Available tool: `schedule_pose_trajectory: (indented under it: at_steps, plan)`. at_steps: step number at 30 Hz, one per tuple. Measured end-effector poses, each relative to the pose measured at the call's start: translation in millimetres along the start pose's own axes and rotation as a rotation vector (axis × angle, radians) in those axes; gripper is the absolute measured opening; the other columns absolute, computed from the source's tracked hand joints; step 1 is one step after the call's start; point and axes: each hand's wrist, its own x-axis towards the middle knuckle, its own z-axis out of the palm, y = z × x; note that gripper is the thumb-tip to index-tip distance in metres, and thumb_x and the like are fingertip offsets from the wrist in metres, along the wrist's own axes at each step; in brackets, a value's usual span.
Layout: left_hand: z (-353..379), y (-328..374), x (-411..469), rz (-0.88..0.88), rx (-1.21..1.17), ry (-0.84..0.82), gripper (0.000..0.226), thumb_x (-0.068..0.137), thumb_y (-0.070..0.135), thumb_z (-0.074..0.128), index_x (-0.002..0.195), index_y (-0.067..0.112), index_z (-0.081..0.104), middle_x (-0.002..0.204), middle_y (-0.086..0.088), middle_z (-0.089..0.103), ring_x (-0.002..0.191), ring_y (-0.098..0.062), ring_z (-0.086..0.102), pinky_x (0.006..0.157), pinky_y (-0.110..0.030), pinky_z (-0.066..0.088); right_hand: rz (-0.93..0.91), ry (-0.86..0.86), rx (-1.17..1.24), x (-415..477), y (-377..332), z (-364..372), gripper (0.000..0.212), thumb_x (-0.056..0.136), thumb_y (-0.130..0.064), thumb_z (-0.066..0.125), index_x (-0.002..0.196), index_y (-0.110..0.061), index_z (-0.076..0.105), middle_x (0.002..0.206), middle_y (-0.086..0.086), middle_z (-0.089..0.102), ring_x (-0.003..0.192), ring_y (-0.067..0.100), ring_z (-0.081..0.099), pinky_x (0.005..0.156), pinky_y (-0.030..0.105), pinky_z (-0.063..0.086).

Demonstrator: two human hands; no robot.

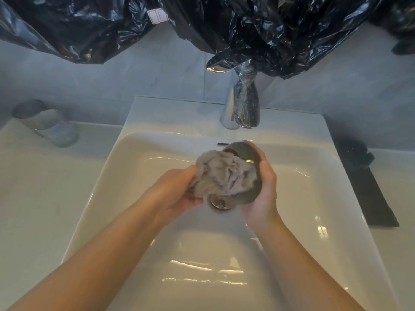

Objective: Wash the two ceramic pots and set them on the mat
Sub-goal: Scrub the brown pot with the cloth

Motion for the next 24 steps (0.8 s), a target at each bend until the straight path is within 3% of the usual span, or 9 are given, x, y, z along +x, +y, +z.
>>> schedule_pose_trajectory:
  at_steps: [3,7,9,11,13,16,18,22,24]
  plan:
    - [-20.0,3.4,0.8,0.080,-0.012,0.048,0.032,0.100,0.022,0.039,0.089,0.011,0.067,0.090,-0.009,0.069,0.073,-0.018,0.061,0.067,-0.030,0.047,0.179,0.135,0.264,0.1,-5.8,-5.3,0.061,0.076,-0.060,0.057,0.116,-0.013,0.066,0.106,0.011,0.072,0.114,0.034,0.062,0.082,0.039,0.056]
    - [-26.1,3.8,5.2,0.173,-0.170,0.025,0.040,0.098,0.025,0.033,0.102,0.006,0.067,0.101,-0.016,0.073,0.090,-0.026,0.071,0.075,-0.039,0.058,0.264,0.081,0.451,0.6,-9.1,-3.0,0.062,0.082,-0.061,0.044,0.106,-0.012,0.073,0.114,0.018,0.067,0.120,0.043,0.058,0.097,0.056,0.046]
    - [-26.6,3.4,10.0,0.229,-0.196,0.082,0.041,0.099,0.027,0.032,0.110,0.003,0.064,0.107,-0.020,0.070,0.096,-0.029,0.069,0.080,-0.041,0.055,0.316,0.042,0.493,-0.5,-8.6,-1.0,0.066,0.087,-0.063,0.040,0.116,-0.011,0.068,0.123,0.020,0.064,0.124,0.043,0.057,0.101,0.058,0.043]
    - [-26.0,1.4,15.2,0.329,-0.104,0.163,0.033,0.100,0.028,0.036,0.118,0.010,0.057,0.105,-0.016,0.071,0.091,-0.026,0.071,0.072,-0.039,0.057,0.351,0.038,0.521,-0.6,-7.0,0.3,0.068,0.089,-0.064,0.041,0.128,-0.011,0.058,0.129,0.020,0.059,0.127,0.041,0.055,0.100,0.056,0.046]
    - [-18.9,-2.0,15.7,0.403,-0.035,0.160,0.024,0.102,0.029,0.039,0.124,0.030,0.047,0.096,0.001,0.074,0.084,-0.016,0.072,0.068,-0.037,0.059,0.377,0.064,0.565,-0.6,-4.8,2.6,0.065,0.089,-0.062,0.043,0.124,-0.011,0.061,0.123,0.018,0.063,0.119,0.036,0.061,0.091,0.048,0.053]
    - [1.2,-13.2,12.5,0.477,0.125,0.022,0.046,0.094,0.032,0.056,0.136,0.034,0.038,0.118,0.005,0.066,0.106,-0.012,0.066,0.095,-0.044,0.052,0.403,0.110,0.523,-2.1,-2.2,8.1,0.059,0.091,-0.060,0.041,0.103,-0.013,0.073,0.105,0.013,0.073,0.092,0.027,0.072,0.079,0.036,0.059]
    - [8.7,-20.6,12.8,0.543,0.196,0.021,0.053,0.091,0.021,0.063,0.138,0.026,0.038,0.123,0.001,0.062,0.110,-0.008,0.062,0.100,-0.040,0.049,0.412,0.130,0.447,-2.0,-0.7,10.7,0.060,0.092,-0.061,0.039,0.100,-0.013,0.076,0.105,0.013,0.074,0.091,0.026,0.073,0.077,0.035,0.058]
    - [7.1,-27.5,20.9,0.564,0.215,0.107,0.058,0.079,0.024,0.070,0.131,0.029,0.043,0.121,-0.001,0.062,0.110,-0.014,0.062,0.096,-0.041,0.051,0.428,0.183,0.288,3.2,1.6,7.9,0.066,0.091,-0.062,0.041,0.123,-0.011,0.067,0.120,0.015,0.070,0.113,0.029,0.065,0.095,0.043,0.050]
    - [6.4,-28.6,22.9,0.569,0.199,0.194,0.052,0.079,0.019,0.071,0.123,0.031,0.048,0.113,-0.003,0.064,0.101,-0.023,0.066,0.076,-0.039,0.057,0.416,0.194,0.142,4.8,0.2,6.8,0.064,0.094,-0.061,0.039,0.124,-0.010,0.066,0.116,0.013,0.073,0.111,0.026,0.067,0.093,0.040,0.052]
